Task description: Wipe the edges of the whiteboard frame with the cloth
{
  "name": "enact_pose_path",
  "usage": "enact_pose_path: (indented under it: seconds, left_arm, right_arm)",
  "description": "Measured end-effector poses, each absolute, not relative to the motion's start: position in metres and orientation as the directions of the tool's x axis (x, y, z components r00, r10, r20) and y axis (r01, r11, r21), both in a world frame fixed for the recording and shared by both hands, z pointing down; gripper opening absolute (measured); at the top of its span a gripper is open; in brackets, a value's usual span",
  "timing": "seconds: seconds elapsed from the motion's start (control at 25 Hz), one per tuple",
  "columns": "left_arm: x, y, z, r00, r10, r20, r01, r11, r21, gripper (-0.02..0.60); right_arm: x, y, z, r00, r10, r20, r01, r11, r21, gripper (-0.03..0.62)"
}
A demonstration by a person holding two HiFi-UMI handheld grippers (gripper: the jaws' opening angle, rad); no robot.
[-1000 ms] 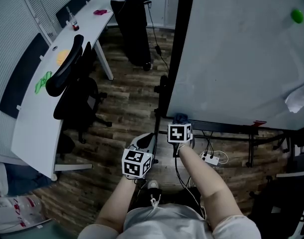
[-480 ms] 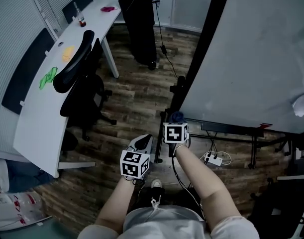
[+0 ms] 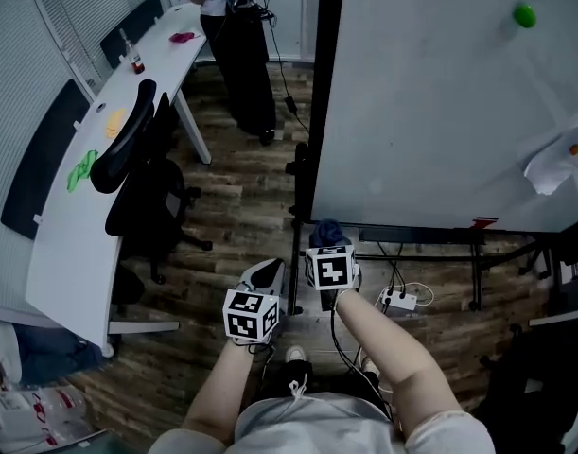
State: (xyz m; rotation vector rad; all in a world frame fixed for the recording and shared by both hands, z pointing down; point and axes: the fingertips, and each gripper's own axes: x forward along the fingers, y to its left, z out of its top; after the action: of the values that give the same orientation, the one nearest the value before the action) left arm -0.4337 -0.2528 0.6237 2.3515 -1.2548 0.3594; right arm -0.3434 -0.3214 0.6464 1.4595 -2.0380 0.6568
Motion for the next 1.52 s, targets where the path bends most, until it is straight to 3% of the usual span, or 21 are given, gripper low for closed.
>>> enact_pose_path:
  seconds: [0.4,0.88,1.2,1.52]
  left_arm:
    - [-0.329,-0.232,0.557,0.583,-0.744,0.325,-0.811,-0.552,0.192,0.02]
    - [-0.215,-0.195,0.456,0.643,-0.751,0.146,-0.761,-0.648,0.016,0.02]
    - [-0.193,-0.16,0.423,0.669,-0.739,0.077,-0.74,-0.672,-0.03,0.02]
    - [-0.178,-0.138,0.417,0.7,-0.713,0.047,-0.71,-0.702,-0.056,0.02]
  right_arm:
    - [-0.239,-0.27,0.578,-0.337,-0.761,0.554,-0.93,0.36,-0.072,0.072]
    - [-0.115,-0.203,0.473,-0.365,-0.875,0.317,-0.922,0.387,0.006,0.072]
    - [-0.087,-0.161,0.433,-0.401,-0.902,0.158,-0.912,0.41,0.028,0.072]
    - [-0.084,-0.142,0.429,-0.398,-0.911,0.11,-0.916,0.402,0.017,0.072]
